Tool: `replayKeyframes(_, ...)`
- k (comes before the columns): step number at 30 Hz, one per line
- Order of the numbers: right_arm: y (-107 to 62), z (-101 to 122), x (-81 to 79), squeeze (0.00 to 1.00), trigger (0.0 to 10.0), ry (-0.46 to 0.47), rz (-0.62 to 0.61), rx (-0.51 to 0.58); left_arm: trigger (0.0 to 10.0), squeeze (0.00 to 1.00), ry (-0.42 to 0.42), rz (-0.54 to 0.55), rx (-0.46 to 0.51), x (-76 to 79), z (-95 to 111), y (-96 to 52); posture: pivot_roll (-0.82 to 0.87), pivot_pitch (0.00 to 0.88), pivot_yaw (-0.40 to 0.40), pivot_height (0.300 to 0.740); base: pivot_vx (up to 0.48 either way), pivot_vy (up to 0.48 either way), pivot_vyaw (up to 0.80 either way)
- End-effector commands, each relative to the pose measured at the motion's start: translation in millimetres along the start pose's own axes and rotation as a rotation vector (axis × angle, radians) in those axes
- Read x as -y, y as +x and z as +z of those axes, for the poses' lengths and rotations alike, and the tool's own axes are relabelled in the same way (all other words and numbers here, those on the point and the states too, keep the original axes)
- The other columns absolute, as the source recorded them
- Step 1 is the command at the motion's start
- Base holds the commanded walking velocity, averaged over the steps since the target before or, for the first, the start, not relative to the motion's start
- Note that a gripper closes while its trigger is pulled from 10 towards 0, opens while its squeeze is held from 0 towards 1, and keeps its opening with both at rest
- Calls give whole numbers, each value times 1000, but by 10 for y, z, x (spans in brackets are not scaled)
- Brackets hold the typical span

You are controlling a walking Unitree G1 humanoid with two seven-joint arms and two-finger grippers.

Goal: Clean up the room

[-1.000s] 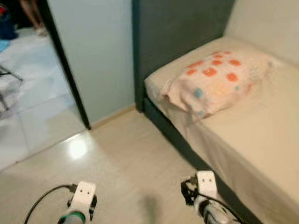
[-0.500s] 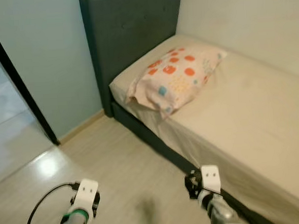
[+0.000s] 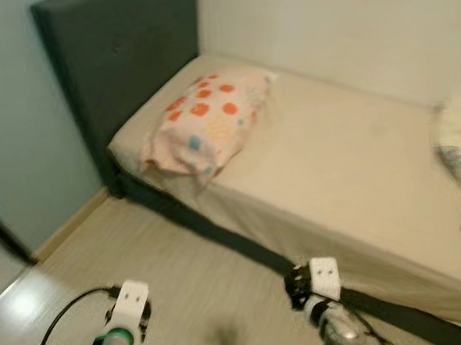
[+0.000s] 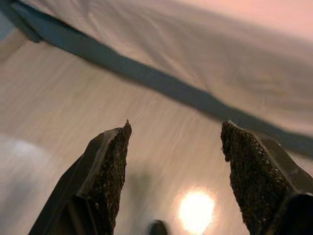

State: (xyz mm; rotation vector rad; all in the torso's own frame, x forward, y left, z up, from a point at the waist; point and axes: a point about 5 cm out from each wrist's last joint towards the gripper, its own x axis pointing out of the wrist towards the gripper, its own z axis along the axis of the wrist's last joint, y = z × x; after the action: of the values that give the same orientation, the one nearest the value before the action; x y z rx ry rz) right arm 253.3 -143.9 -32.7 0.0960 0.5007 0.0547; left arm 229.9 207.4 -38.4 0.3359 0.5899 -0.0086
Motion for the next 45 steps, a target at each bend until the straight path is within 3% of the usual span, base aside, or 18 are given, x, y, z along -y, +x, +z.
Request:
replayKeyframes(1, -18, -41, 63, 0, 10000, 7, -23, -21, 10000, 0, -11, -2, -11, 21, -19, -5, 93, 0, 37, 740, 0, 0, -800)
replayKeyframes(45, -10, -19, 111, 0, 10000, 9, -52, -22, 10000, 0, -19, 15, -19, -12, -3, 22, 86, 0, 35, 740, 0, 0, -800)
